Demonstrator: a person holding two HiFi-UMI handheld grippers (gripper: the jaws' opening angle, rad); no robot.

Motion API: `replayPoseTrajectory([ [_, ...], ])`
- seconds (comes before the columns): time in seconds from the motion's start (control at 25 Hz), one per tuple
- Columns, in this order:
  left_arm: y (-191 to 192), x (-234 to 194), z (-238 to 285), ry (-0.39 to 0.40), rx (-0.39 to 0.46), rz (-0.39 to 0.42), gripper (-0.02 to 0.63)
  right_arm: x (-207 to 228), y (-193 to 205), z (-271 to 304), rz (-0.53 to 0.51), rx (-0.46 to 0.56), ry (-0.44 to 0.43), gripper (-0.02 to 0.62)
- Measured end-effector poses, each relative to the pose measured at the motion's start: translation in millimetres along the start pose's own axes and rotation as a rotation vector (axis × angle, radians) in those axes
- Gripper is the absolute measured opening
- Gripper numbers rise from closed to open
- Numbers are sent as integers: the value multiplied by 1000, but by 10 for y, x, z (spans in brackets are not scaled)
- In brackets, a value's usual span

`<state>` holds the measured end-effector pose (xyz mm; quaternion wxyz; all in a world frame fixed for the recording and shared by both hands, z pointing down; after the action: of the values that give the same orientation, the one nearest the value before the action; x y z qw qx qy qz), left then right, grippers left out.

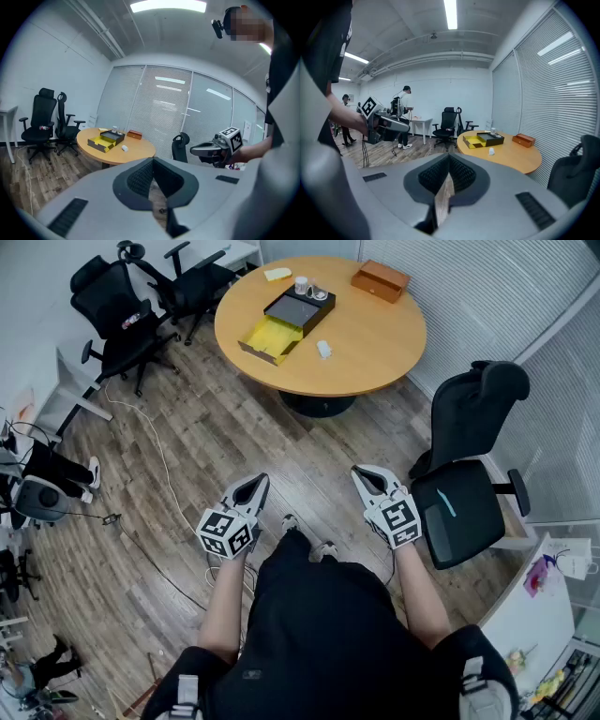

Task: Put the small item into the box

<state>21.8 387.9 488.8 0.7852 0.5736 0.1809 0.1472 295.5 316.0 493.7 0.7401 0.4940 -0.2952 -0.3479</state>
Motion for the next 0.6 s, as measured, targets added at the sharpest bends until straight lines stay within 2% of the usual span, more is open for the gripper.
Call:
replayPoseTrajectory([
  [0.2,63,177,-21,6,-15,-3,6,60,46,-185,5,22,31,5],
  [0.6,123,172,-62,-14,-22,-28,6,136,185,-165,53,2,34,5],
])
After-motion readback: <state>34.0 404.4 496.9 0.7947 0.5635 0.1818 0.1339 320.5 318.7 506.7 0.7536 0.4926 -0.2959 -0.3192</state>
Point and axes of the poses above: the fingertips, and each gripper's own axes: z forward along the fingers, x to its right, y out of its underside, the point moved 7 cm from there along -z, backward along the fingers, and after that the axes turned 9 degrees about z, right-handed, at the moved point
